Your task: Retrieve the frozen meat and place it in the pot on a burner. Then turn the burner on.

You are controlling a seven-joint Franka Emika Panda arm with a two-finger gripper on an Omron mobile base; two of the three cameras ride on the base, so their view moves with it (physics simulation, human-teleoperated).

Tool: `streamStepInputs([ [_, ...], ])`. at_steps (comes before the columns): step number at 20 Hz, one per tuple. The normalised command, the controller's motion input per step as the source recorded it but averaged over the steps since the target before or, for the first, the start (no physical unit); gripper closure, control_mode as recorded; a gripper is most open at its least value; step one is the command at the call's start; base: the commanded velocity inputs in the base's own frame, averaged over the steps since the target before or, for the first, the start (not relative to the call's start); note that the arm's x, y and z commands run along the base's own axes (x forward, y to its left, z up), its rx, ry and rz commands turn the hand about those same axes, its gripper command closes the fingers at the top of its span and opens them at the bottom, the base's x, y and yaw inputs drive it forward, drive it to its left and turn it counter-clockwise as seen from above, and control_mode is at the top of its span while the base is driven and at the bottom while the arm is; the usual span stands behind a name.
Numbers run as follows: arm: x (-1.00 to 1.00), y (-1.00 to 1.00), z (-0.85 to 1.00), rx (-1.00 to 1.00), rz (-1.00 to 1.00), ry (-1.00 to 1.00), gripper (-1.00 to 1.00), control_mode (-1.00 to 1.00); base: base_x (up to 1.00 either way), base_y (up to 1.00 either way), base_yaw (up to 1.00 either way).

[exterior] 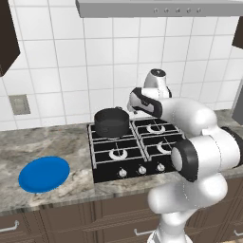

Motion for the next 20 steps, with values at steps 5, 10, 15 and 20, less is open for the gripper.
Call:
streamStepInputs([
  [5, -0.14, -0.07, 0.11, 0.02, -0.10, 0.06, -1.00, -1.00, 0.00, 0.00, 0.00],
  [10, -0.02, -0.02, 0.03, 0.00, -0.09, 0.15, -1.00, -1.00, 0.00, 0.00, 0.00],
  [15, -0.01, 0.00, 0.00, 0.00, -0.07, 0.04, -1.00, -1.00, 0.00, 0.00, 0.00],
  [20, -0.09, 0.00, 0.00, 0.00, -0.03, 0.00, -1.00, -1.00, 0.00, 0.00, 0.00],
])
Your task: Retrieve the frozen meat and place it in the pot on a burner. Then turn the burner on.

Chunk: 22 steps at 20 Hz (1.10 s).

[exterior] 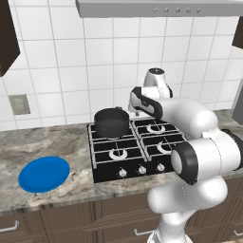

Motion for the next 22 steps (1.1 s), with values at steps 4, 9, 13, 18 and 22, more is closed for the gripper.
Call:
streamStepInputs([
  [4, -0.22, 0.00, 0.00, 0.00, 0.00, 0.00, -1.00, -1.00, 0.00, 0.00, 0.00],
  [9, -0.37, 0.00, 0.00, 0.00, 0.00, 0.00, -1.00, -1.00, 0.00, 0.00, 0.00],
  [13, -0.32, 0.00, -0.02, 0.00, 0.00, 0.00, -1.00, -1.00, 0.00, 0.00, 0.00],
  [18, -0.27, 0.00, -0.08, 0.00, 0.00, 0.00, -1.00, -1.00, 0.00, 0.00, 0.00],
  [22, -0.25, 0.00, -0.11, 0.00, 0.00, 0.00, -1.00, -1.00, 0.00, 0.00, 0.00],
])
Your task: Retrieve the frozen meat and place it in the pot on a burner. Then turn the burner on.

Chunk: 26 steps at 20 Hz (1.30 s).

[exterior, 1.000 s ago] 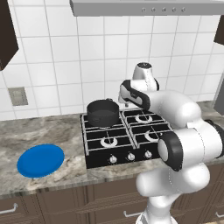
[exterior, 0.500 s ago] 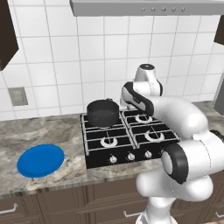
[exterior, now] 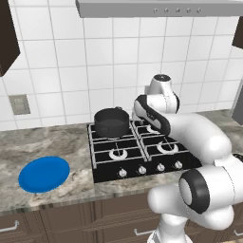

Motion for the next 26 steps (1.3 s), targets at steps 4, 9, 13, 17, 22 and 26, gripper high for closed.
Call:
streamStepInputs([
  [4, -0.20, 0.00, -0.16, 0.00, 0.00, 0.00, -1.00, -1.00, 0.00, 0.00, 0.00],
  [9, -0.16, 0.00, -0.20, 0.00, 0.00, 0.01, -1.00, -1.00, 0.00, 0.00, 0.00],
  [13, -0.15, 0.04, -0.25, 0.00, 0.00, 0.00, -1.00, -1.00, 0.00, 0.00, 0.00],
  [17, -0.22, 0.06, -0.18, 0.00, 0.00, 0.01, -1.00, -1.00, 0.00, 0.00, 0.00],
  [22, -0.27, 0.05, -0.16, 0.00, 0.00, 0.00, -1.00, -1.00, 0.00, 0.00, 0.00],
  [26, -0.27, 0.07, -0.18, 0.00, 0.00, 0.00, -1.00, -1.00, 0.00, 0.00, 0.00],
])
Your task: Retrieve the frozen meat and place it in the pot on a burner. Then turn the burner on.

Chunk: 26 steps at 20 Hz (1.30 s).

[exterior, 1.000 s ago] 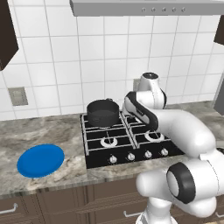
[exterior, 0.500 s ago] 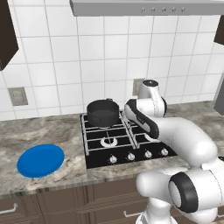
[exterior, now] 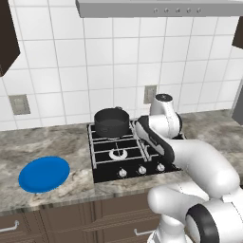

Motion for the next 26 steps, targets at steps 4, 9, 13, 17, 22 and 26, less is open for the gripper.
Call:
streamStepInputs([
  [4, -0.21, 0.14, -0.18, 0.00, 0.00, 0.00, -1.00, -1.00, 0.00, 0.00, 0.00],
  [9, -0.13, 0.16, -0.17, 0.00, 0.00, 0.00, -1.00, -1.00, 0.00, 0.00, 0.00],
  [13, -0.08, 0.13, -0.14, 0.00, 0.00, 0.00, -1.00, -1.00, 0.00, 0.00, 0.00],
  [17, -0.13, 0.11, -0.12, 0.00, 0.00, 0.00, -1.00, -1.00, 0.00, 0.00, 0.00],
  [22, -0.14, 0.06, -0.11, 0.00, 0.00, 0.00, -1.00, -1.00, 0.00, 0.00, 0.00],
  [26, -0.12, 0.01, -0.07, 0.00, 0.00, 0.00, -1.00, -1.00, 0.00, 0.00, 0.00],
])
